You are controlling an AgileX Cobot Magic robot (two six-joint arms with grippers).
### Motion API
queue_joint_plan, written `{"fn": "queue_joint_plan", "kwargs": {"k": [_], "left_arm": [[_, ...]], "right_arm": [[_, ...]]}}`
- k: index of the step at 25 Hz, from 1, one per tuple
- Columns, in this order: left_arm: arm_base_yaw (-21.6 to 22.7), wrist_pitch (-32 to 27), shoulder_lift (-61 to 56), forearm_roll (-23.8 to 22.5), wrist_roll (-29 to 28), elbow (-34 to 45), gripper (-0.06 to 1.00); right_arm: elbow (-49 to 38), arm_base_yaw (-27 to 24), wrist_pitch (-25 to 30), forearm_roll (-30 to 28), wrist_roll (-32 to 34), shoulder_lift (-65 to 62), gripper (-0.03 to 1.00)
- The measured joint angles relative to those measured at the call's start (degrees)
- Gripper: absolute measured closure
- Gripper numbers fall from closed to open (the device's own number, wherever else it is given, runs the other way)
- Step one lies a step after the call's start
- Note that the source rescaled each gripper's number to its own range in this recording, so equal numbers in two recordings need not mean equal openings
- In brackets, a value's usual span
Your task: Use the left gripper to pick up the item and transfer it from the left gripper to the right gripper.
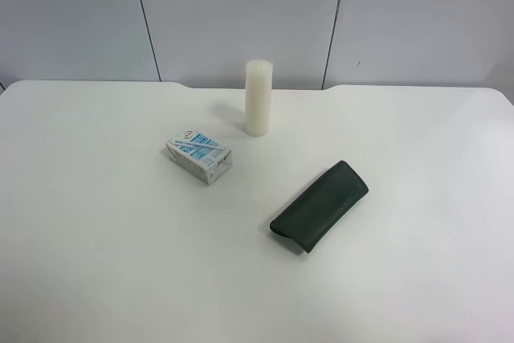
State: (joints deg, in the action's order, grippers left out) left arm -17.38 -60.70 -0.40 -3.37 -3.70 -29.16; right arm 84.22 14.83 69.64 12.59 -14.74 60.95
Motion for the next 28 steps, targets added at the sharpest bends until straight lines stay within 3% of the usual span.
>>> {"fn": "queue_joint_plan", "kwargs": {"k": [4,19,28], "left_arm": [[0.0,0.0,0.0,0.0,0.0,0.0,-0.05],[0.0,0.0,0.0,0.0,0.0,0.0,-0.05],[0.0,0.0,0.0,0.0,0.0,0.0,-0.05]], "right_arm": [[-6.6,0.1,0.0,0.0,0.9,-6.8,-0.03],[-46.6,0.1,-0.1,-2.1,1.5,-38.2,-0.03],[-54.7,0.1,-7.4,-3.0,1.5,-54.7,-0.03]]}}
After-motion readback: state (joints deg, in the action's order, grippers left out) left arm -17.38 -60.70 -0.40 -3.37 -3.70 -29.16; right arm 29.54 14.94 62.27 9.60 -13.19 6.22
